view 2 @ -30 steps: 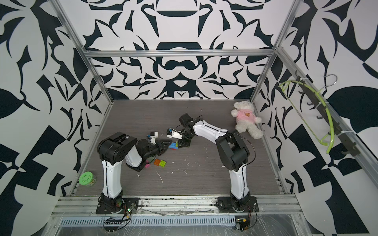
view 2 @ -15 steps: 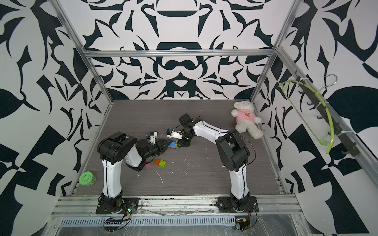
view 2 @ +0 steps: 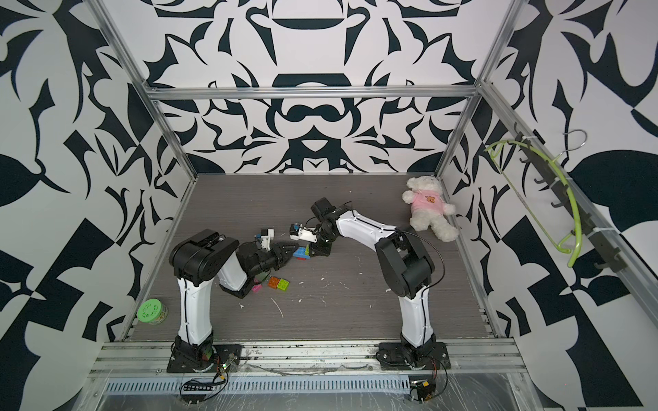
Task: Assemble the letter v with lego
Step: Assemble the lego brick with the lego brick.
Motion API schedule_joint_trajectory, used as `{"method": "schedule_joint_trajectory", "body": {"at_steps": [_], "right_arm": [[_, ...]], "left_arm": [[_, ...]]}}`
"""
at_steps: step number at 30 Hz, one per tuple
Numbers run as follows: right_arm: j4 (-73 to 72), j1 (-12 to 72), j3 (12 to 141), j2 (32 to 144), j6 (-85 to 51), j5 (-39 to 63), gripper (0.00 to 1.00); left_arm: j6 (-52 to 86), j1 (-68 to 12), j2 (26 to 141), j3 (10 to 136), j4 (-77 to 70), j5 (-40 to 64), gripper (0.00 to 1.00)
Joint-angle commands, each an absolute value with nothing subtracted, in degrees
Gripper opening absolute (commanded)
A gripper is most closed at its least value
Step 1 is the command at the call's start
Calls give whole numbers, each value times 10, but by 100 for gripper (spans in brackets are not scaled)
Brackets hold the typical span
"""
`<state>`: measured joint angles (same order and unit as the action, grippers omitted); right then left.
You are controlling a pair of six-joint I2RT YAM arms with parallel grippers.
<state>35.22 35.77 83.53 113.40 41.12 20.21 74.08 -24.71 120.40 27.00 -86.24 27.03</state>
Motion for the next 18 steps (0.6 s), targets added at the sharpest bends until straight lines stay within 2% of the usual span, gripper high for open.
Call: {"method": "schedule_joint_trajectory", "body": {"at_steps": [1,9,18], "right_arm": [[389,359,850,1140,413,178,0],[379,366,836,1141,397,144,0],[356,365,822,1164,405,183,0]], "left_arm": [[725,-244,1233,268,-824,271,15],[726,-244,1233,267,-824,272,14],[726,-244,1235,268,-824,272,14]]}}
